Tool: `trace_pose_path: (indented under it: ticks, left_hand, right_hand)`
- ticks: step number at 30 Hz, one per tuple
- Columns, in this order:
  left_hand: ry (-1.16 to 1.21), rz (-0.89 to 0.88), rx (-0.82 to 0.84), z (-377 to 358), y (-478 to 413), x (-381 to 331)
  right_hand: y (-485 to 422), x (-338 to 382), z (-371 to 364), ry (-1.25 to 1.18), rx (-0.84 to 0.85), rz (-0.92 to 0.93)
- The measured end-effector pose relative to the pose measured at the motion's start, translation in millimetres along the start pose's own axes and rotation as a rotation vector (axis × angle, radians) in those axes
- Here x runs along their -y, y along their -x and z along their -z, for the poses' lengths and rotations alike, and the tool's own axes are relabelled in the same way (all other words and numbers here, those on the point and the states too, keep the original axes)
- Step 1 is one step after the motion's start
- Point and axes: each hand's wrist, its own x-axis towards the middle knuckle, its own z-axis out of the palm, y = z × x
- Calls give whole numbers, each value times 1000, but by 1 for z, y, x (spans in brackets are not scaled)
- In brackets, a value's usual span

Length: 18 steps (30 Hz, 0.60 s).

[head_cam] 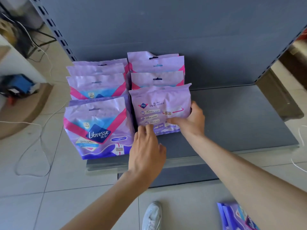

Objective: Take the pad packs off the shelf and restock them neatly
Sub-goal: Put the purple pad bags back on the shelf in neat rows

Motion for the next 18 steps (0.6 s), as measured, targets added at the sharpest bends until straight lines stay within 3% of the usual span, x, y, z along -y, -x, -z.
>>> trace_pose_path:
  ticks: [9, 14, 18]
  left_hand:
    - [-109, -92, 31, -2, -16, -5]
    - [-158, -136, 59, -5, -9, -10]
    - [-187, -143, 86, -8, 2, -23]
  right_hand:
    - [5, -1, -12, 56, -51, 31]
    - [8, -6, 13, 341, 91, 30]
    - [26, -10, 55, 753, 205, 118]
